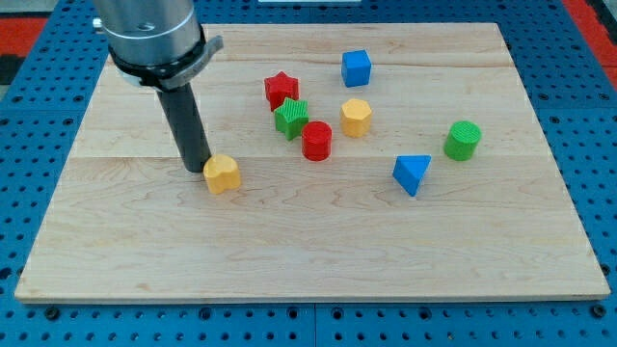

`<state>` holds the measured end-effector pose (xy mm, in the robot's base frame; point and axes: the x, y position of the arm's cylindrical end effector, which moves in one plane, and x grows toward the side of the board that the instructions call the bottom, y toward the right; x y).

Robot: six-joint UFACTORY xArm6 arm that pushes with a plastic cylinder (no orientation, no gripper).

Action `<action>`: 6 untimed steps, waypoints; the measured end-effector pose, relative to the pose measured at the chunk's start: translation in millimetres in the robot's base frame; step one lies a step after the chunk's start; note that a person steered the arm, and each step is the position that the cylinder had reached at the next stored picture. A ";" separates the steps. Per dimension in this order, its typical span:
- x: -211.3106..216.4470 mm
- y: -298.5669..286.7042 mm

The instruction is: Push the yellow cube towards the bottom center

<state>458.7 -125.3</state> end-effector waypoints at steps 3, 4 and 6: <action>32.6 41.8; 43.9 55.5; 59.0 86.3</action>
